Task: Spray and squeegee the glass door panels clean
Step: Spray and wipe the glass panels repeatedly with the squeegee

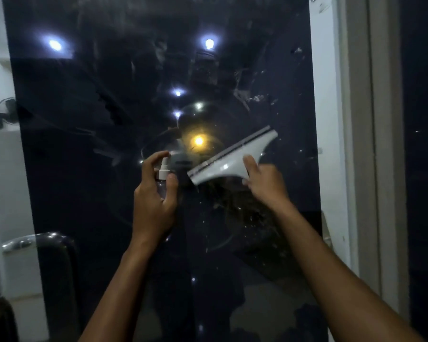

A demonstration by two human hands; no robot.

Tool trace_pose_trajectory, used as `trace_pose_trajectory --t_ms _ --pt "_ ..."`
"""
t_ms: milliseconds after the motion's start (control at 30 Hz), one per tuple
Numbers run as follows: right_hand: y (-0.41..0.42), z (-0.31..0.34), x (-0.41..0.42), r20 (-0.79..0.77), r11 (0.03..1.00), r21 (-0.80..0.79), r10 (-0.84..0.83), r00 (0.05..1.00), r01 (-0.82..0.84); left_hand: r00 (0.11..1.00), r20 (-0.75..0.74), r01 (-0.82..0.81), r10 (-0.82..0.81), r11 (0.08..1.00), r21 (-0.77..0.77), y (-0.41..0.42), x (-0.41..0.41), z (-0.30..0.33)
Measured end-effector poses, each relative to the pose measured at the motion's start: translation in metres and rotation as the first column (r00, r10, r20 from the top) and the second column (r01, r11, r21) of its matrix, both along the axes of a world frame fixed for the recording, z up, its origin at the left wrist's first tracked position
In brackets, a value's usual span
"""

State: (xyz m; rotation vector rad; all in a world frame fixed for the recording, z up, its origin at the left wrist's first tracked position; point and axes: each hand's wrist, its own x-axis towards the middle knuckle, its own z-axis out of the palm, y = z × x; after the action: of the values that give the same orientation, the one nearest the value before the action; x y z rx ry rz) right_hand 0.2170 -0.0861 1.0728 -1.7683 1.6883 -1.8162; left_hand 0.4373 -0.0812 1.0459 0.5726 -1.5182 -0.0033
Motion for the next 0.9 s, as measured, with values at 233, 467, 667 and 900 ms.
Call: trace_pose_trajectory --t_ms 233,467,667,900 --pt "-0.002 -0.090 0.009 0.067 0.998 0.056 -0.036 0.997 0.033 1.000 0.008 -0.003 0.003 1.000 0.025 0.002 -0.014 -0.021" --pt "0.012 -0.143 -0.002 0.101 0.997 0.069 -0.047 0.994 0.041 0.999 0.040 0.010 -0.013 0.997 0.077 0.006 -0.022 -0.062" --pt "-0.009 -0.108 -0.010 0.073 1.000 -0.003 -0.014 0.997 0.014 0.999 0.024 0.030 -0.034 0.992 0.124 0.009 -0.039 -0.080" --pt "0.024 -0.236 -0.068 -0.223 0.945 0.244 -0.162 0.961 0.216 0.993 0.089 0.064 -0.082 0.980 0.187 0.021 -0.057 -0.119"
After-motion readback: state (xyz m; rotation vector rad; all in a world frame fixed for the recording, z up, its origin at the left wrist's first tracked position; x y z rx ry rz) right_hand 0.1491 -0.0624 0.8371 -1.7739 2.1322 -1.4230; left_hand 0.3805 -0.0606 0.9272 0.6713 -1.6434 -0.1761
